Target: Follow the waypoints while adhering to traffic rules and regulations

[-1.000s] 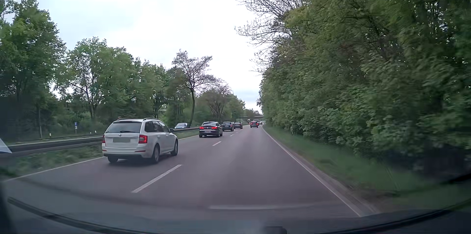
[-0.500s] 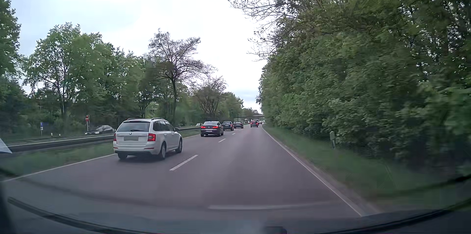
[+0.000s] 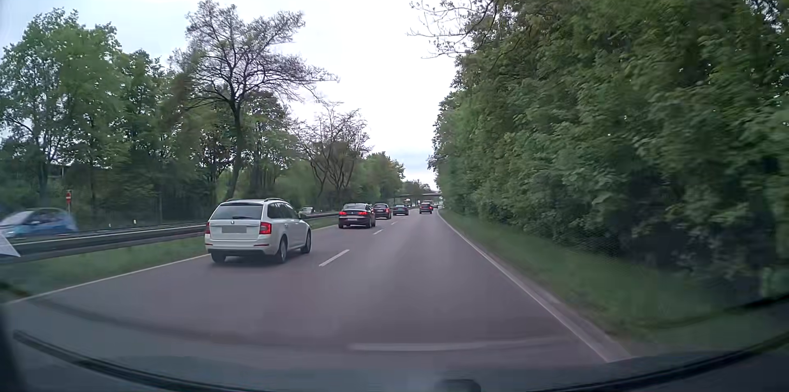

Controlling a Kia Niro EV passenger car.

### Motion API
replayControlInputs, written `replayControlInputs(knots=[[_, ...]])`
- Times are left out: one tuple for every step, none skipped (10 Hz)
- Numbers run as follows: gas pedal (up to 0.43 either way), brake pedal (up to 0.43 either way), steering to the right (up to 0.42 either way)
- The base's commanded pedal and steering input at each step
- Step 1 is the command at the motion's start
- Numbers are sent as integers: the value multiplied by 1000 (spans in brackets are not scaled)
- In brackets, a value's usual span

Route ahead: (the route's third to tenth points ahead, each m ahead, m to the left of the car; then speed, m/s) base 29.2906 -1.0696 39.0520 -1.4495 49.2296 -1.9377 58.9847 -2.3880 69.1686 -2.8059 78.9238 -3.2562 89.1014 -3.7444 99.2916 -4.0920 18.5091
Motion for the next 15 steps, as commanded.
replayControlInputs(knots=[[118,0,2],[118,0,2],[118,0,2],[118,0,2],[118,0,1],[118,0,1],[118,0,1],[118,0,1],[118,0,1],[110,0,1],[110,0,1],[98,0,1],[98,0,1],[98,0,1],[98,0,1]])
